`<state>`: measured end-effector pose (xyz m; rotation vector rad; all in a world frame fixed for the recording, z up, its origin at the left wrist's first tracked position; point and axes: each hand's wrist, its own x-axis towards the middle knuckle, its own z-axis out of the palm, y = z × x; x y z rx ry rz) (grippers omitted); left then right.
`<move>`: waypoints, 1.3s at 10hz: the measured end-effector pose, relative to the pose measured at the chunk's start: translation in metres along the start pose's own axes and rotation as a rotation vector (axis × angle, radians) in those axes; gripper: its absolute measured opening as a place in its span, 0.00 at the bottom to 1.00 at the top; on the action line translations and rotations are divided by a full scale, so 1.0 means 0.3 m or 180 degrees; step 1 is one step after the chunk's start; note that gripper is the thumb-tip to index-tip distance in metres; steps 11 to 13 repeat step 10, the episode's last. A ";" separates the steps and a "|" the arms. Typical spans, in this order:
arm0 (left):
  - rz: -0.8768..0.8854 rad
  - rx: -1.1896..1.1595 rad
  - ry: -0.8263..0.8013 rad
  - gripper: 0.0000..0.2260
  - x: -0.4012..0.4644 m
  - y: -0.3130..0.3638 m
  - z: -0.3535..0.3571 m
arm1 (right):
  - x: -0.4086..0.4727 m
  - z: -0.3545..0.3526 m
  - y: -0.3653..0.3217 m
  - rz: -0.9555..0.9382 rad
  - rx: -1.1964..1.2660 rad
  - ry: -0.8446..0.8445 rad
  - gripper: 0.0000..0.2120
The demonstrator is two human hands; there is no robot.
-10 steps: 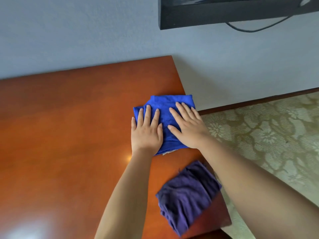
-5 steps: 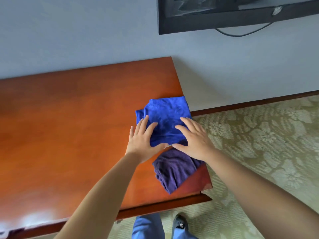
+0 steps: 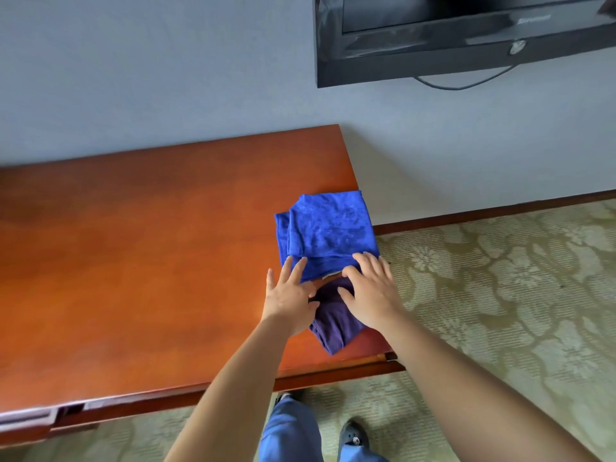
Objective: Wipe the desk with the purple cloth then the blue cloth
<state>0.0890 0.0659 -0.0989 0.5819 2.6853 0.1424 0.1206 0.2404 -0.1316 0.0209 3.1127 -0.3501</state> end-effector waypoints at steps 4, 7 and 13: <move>0.0286 0.0732 0.0332 0.14 0.089 0.014 -0.013 | -0.011 -0.016 -0.037 0.0786 -0.0167 0.0124 0.16; 0.0381 -0.0049 -0.0037 0.23 0.110 -0.030 -0.032 | 0.037 -0.055 -0.029 0.0501 -0.0090 -0.0621 0.31; 0.0415 0.0027 0.0000 0.19 0.112 -0.007 -0.088 | 0.094 -0.093 -0.053 0.0415 -0.0139 -0.0602 0.25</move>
